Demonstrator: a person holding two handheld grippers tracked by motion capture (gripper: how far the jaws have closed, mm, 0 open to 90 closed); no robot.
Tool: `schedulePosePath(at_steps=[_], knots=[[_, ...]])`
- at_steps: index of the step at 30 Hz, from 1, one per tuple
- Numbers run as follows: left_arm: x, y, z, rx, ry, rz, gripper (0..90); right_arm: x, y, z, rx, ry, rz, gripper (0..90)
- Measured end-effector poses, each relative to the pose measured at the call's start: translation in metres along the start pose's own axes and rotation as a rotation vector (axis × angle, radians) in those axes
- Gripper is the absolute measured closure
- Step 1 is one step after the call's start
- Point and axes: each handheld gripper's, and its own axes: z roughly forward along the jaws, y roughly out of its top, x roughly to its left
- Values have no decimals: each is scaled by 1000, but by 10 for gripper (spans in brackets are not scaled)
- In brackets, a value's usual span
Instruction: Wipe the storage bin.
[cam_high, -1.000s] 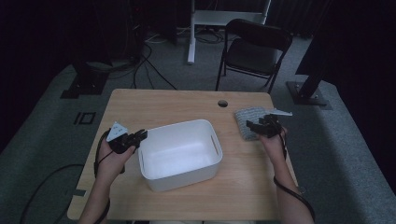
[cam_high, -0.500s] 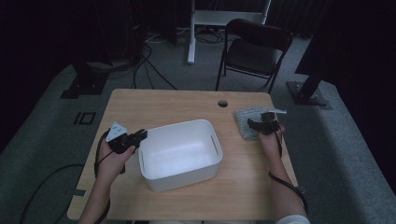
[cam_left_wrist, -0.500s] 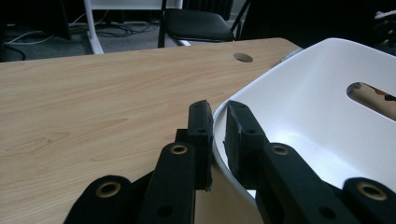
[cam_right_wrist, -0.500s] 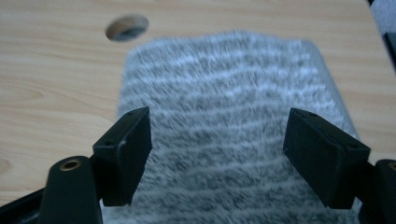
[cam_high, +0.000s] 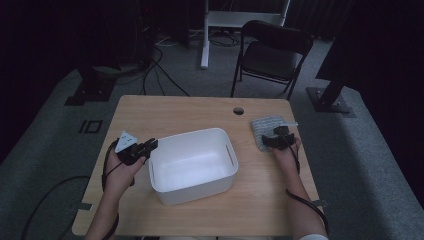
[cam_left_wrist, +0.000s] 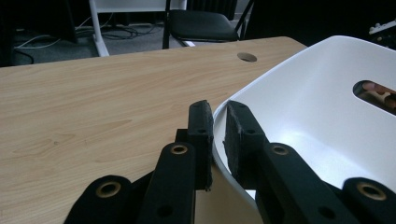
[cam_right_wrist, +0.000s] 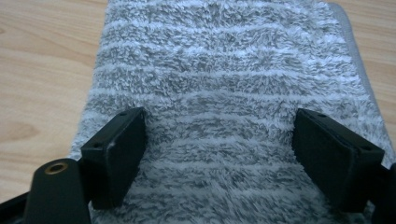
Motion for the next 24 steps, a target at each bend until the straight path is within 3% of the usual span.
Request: schedulePosePath(at_steps=[8,19,22,24], knots=[[-1,0,1,-3,1,2,806,9,-10,-13,22,21,-5,186],[-3,-1,3,-12,-7,1,805,29,-42,-50,53,44,-28,232],[-4,-1,3,-12,-11,6,805,31,-48,-56,52,59,-25,262],[-5,0,4,-10,-10,11,805,36,-57,-67,55,77,-33,344]])
